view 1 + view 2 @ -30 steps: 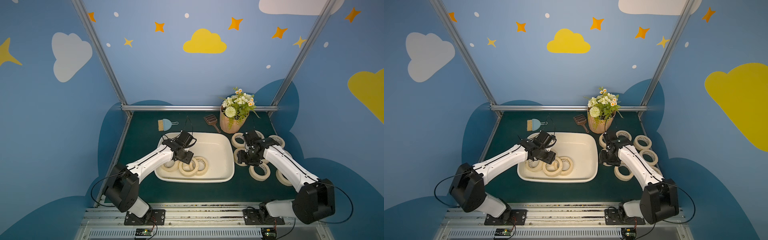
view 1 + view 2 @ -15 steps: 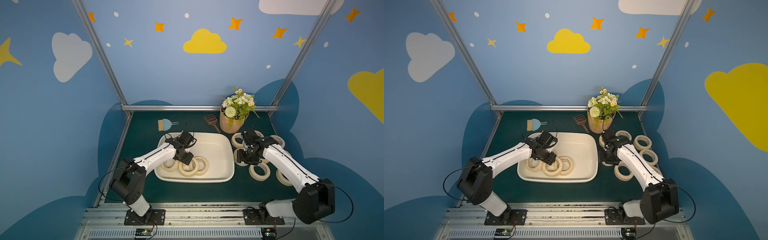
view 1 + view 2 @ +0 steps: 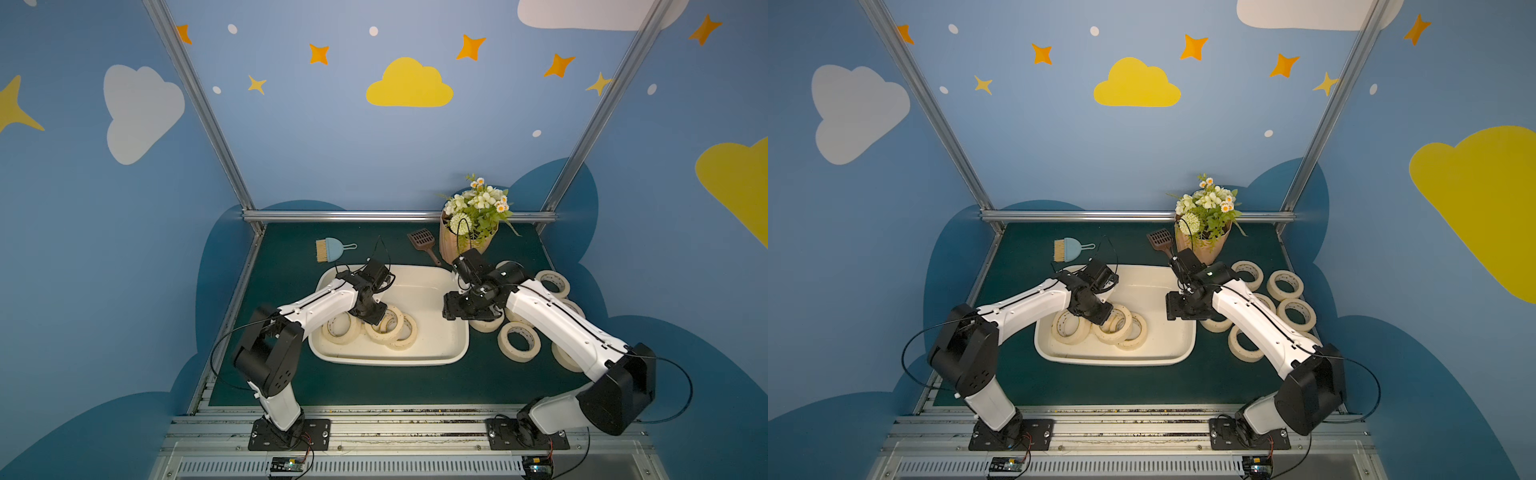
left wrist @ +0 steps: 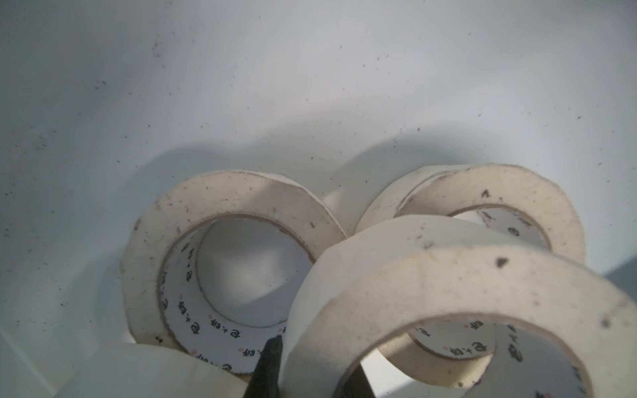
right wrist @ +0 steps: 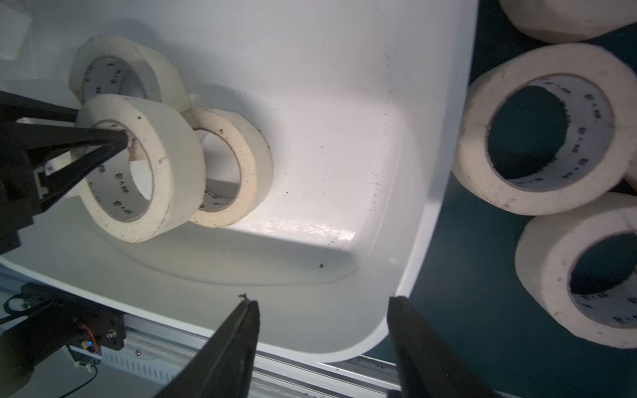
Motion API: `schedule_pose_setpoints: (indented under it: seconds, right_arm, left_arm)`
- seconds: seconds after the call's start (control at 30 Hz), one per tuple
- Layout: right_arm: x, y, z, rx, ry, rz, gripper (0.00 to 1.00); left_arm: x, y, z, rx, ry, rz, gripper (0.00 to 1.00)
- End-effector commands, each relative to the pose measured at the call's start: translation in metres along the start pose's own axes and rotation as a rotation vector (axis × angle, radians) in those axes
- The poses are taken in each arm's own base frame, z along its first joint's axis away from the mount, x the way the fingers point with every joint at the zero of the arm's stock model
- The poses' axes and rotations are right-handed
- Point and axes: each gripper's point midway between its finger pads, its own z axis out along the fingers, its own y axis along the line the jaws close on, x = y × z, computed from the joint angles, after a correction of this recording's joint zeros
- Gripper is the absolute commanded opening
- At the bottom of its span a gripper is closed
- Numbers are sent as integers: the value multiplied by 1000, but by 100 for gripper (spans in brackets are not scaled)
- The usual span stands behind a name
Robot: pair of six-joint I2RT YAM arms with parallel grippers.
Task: Take out the art tape in the storage box
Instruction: Pick up the art tape from the storage box.
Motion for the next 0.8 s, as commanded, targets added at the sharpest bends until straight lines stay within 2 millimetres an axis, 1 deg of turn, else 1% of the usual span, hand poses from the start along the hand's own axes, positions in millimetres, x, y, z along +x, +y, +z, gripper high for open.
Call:
schedule_pose_setpoints:
  seconds: [0.0, 0.1, 0.2, 0.33, 0.47, 0.5, 0.53, 0.57, 0.6, 0.63, 0.67, 0.7, 0.77]
  right_arm:
    - [-14, 40, 10, -117, -5, -5, 65]
    - [-21, 63, 22, -161, 4, -20, 65]
    - [-25, 77, 31, -179, 14, -34, 65]
    - [-28, 86, 39, -198, 17, -30, 65]
    - [-27, 85, 49, -188, 35, -21, 62]
    - [-27, 84, 51, -184, 39, -17, 58]
    - [-26, 83, 52, -176, 40, -13, 48]
    - [-26, 81, 52, -169, 38, -11, 33]
    - [-26, 79, 52, -159, 35, -11, 18]
    - [-27, 77, 52, -147, 29, -9, 7]
    - [-27, 75, 51, -136, 27, -10, 1]
    - [-28, 73, 51, -126, 26, -10, 0]
    - [-29, 69, 50, -112, 24, -11, 0]
  left_arm:
    - [-27, -19, -38, 47, -115, -12, 4]
    - [-35, -30, -46, 60, -142, -12, 3]
    - [-40, -39, -50, 66, -156, 1, 3]
    - [-42, -48, -49, 72, -156, 12, 3]
    - [-43, -52, -50, 75, -163, 12, 3]
    - [-44, -52, -52, 77, -168, 11, 3]
    - [-43, -53, -52, 76, -169, 13, 4]
    - [-44, -53, -52, 77, -172, 10, 4]
    - [-43, -53, -53, 76, -173, 11, 8]
    - [-43, -53, -53, 77, -175, 11, 13]
    - [-43, -53, -53, 77, -179, 10, 19]
    - [-44, -54, -54, 81, -184, 8, 26]
    - [-44, -55, -55, 94, -200, 5, 46]
